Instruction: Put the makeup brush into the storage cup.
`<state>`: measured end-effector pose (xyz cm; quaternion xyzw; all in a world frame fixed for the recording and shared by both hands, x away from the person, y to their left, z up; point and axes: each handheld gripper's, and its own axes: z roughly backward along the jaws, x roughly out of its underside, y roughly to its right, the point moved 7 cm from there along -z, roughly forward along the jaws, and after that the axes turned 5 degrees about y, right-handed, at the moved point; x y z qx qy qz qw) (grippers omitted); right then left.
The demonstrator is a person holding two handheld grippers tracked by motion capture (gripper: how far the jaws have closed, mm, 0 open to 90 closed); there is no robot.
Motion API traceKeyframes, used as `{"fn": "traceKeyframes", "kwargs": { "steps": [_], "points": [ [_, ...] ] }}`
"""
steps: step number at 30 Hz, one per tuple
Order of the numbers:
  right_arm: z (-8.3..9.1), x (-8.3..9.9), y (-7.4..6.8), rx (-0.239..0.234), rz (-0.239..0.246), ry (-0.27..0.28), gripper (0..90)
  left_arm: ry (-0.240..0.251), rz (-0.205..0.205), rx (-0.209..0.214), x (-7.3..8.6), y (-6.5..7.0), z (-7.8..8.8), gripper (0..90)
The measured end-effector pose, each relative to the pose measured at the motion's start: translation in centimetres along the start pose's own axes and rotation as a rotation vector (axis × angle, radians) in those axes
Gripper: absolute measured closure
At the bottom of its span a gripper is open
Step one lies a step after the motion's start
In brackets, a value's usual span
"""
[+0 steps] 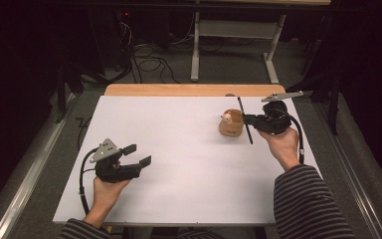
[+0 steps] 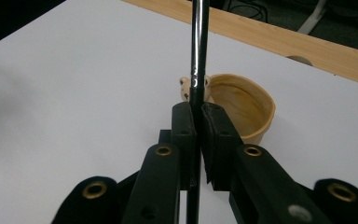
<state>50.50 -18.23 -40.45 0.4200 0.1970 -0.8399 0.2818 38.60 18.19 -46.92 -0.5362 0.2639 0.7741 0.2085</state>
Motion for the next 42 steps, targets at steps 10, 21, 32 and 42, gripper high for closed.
{"fn": "traceKeyframes", "kwargs": {
  "steps": [10, 21, 32, 42],
  "points": [
    [-0.3, -0.3, 0.4, 0.011, -0.002, 0.013, 86.0, 0.001, 0.001, -0.001, 0.0, 0.0, 0.0, 27.0],
    [-0.7, -0.6, 0.7, 0.016, -0.001, 0.025, 86.0, 0.0, 0.002, 0.0, 0.0, 0.0, 0.0, 27.0],
    [-0.9, -1.2, 0.8, 0.026, -0.001, 0.041, 86.0, 0.001, 0.001, -0.001, 0.0, 0.0, 0.0, 27.0],
    [-1.2, -1.7, 0.7, 0.025, 0.014, 0.056, 86.0, -0.001, 0.0, -0.001, 0.0, 0.0, 0.0, 27.0]
  ]
}}
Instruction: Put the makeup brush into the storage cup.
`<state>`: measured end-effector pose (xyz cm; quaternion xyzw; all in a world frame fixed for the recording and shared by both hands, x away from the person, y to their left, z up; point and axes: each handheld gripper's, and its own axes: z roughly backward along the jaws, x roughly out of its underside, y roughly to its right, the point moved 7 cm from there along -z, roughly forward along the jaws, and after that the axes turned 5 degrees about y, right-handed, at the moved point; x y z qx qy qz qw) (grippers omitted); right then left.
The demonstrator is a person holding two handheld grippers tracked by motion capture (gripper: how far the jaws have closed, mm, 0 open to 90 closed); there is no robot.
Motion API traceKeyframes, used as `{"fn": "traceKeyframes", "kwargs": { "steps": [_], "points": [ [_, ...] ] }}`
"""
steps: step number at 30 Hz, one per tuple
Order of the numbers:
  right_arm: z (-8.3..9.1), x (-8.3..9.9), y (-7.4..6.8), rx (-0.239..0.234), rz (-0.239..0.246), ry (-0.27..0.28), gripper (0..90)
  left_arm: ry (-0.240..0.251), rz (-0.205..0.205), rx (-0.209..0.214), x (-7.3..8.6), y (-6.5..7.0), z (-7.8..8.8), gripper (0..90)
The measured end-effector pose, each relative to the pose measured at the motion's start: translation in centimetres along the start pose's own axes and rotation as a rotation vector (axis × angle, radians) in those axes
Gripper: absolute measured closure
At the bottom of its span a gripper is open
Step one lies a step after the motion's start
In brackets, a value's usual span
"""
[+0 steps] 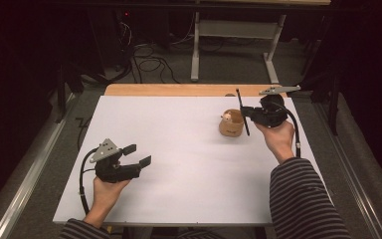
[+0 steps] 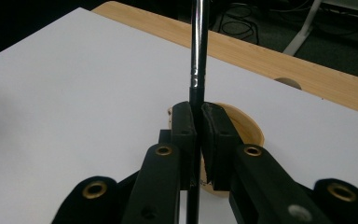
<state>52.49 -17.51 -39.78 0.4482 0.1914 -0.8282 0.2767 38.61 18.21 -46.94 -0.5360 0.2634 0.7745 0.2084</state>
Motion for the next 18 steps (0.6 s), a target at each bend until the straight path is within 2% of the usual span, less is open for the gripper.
{"fn": "traceKeyframes", "kwargs": {
  "steps": [18],
  "points": [
    [-0.45, -0.31, 0.48, 0.01, -0.002, 0.016, 86.0, 0.0, -0.001, -0.001, 0.0, 0.0, 0.0, 27.1]
  ]
}}
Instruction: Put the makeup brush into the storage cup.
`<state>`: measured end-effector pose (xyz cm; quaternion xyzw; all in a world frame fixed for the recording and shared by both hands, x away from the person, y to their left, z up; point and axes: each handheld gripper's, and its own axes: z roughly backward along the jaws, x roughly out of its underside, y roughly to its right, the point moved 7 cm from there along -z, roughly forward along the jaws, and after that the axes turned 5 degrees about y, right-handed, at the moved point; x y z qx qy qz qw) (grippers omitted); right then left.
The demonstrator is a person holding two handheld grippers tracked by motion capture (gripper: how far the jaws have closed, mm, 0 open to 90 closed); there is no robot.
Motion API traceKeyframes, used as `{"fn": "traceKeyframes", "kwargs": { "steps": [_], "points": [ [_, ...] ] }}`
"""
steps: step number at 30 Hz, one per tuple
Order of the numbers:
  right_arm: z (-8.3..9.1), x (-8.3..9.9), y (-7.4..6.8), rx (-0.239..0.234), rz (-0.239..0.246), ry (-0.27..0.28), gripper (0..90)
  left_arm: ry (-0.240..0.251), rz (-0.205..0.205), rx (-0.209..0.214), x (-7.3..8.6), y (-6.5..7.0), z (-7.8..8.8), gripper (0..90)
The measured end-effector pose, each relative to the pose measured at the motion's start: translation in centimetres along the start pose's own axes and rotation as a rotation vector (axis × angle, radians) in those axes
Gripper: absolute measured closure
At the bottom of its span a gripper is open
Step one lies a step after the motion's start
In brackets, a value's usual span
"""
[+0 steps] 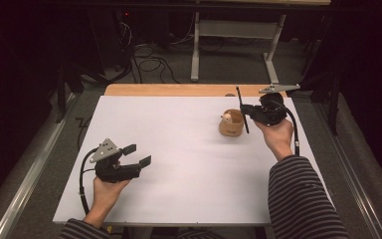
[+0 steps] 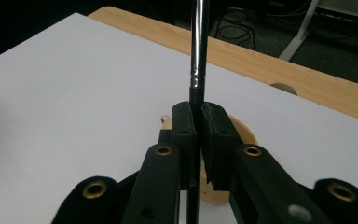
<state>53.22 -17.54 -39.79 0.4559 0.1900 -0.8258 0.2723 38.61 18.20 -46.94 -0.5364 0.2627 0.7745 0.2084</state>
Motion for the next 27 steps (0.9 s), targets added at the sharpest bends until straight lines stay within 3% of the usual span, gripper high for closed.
{"fn": "traceKeyframes", "kwargs": {
  "steps": [27],
  "points": [
    [-0.9, -1.1, 0.4, 0.014, -0.005, 0.021, 86.0, -0.001, 0.0, -0.001, 0.0, -0.1, 0.0, 27.1]
  ]
}}
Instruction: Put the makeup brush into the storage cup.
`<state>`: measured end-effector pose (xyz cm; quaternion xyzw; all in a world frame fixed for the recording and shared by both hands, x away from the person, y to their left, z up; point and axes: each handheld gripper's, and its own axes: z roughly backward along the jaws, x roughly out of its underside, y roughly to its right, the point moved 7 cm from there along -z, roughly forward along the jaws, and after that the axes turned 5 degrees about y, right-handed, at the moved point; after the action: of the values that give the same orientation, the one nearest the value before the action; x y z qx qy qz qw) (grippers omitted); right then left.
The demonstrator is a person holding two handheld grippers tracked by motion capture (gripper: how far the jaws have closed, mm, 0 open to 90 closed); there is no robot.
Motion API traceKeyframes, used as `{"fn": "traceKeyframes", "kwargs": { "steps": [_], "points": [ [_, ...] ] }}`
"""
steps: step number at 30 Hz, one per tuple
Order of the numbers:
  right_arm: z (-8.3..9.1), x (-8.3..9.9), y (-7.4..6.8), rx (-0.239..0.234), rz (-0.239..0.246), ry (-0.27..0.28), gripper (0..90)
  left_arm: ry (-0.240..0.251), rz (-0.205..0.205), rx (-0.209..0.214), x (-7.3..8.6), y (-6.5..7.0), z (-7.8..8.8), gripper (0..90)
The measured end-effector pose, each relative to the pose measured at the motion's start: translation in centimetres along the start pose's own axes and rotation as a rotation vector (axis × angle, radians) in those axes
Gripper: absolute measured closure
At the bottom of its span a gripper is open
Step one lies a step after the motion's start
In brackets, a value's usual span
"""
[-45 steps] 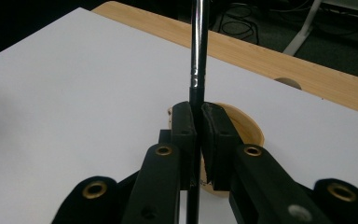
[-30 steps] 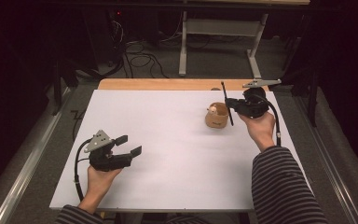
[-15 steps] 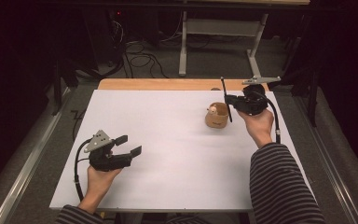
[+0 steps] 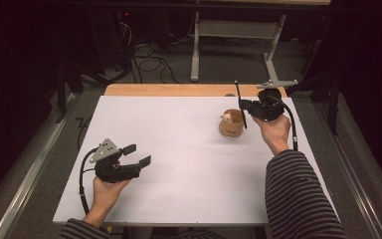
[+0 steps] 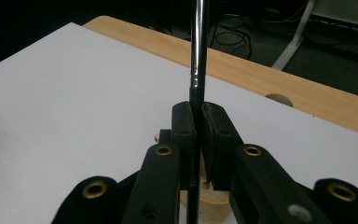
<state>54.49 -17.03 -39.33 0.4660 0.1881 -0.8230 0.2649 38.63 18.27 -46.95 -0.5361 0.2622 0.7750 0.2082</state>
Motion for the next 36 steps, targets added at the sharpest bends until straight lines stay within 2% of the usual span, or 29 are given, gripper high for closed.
{"fn": "traceKeyframes", "kwargs": {
  "steps": [16, 36],
  "points": [
    [-0.7, -0.9, 0.1, 0.011, 0.004, 0.013, 86.0, -0.001, 0.0, -0.001, 0.0, 0.0, 0.0, 27.1],
    [-2.0, -1.0, 0.5, 0.03, 0.002, 0.018, 86.0, -0.003, -0.003, 0.0, 0.0, 0.0, 0.0, 27.2]
  ]
}}
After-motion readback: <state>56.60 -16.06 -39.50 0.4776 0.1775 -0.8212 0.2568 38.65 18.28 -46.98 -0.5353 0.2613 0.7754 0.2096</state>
